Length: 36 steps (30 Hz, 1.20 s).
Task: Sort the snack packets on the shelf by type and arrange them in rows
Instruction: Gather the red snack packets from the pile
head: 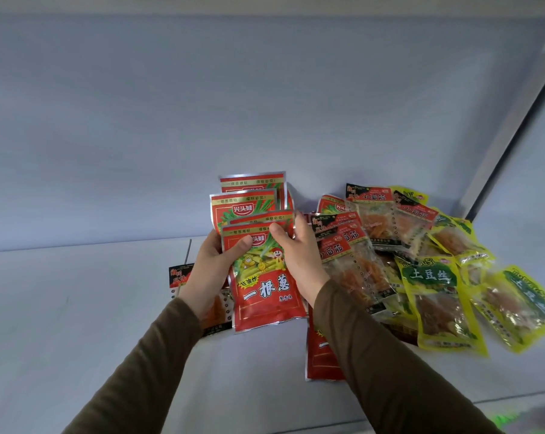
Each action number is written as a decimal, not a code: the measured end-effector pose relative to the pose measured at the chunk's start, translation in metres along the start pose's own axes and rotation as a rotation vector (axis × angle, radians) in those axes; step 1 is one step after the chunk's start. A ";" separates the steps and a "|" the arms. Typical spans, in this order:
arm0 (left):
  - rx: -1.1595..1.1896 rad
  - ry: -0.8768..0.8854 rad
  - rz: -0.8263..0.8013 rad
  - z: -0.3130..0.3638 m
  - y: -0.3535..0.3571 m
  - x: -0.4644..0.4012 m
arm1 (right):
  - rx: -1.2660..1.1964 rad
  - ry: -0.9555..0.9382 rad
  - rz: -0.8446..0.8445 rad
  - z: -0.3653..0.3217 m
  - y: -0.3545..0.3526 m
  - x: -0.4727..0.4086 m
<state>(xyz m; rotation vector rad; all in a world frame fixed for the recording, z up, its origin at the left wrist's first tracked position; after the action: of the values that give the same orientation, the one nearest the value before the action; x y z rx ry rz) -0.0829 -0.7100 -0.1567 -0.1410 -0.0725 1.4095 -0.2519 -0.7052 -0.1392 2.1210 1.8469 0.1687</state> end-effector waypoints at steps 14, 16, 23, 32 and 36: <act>0.391 -0.352 -0.094 -0.039 -0.008 0.049 | 0.097 0.236 -0.343 -0.014 0.049 0.026; 0.384 -0.344 -0.075 -0.043 -0.020 0.053 | 0.160 0.252 -0.372 -0.016 0.045 0.025; 0.359 -0.347 0.049 -0.048 -0.053 0.056 | 0.581 -0.009 0.002 -0.045 -0.017 -0.041; 0.332 -0.342 0.105 -0.041 -0.049 0.044 | 1.226 0.097 0.007 0.018 0.011 -0.073; 0.320 -0.329 0.117 -0.041 -0.058 0.043 | 1.292 -0.078 0.032 0.019 0.022 -0.075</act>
<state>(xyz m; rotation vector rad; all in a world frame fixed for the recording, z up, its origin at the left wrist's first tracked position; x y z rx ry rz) -0.0142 -0.6789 -0.1901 0.3576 -0.1104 1.5320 -0.2373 -0.7848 -0.1412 2.7475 2.0945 -1.4374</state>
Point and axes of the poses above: each hand's wrist, its own x-axis away from the middle knuckle, its own y-axis out of the palm, z = x × y, the point moved 8 cm from there along -x, towards the middle knuckle, and after that the axes turned 14 degrees about -x, right-handed, at the moved point
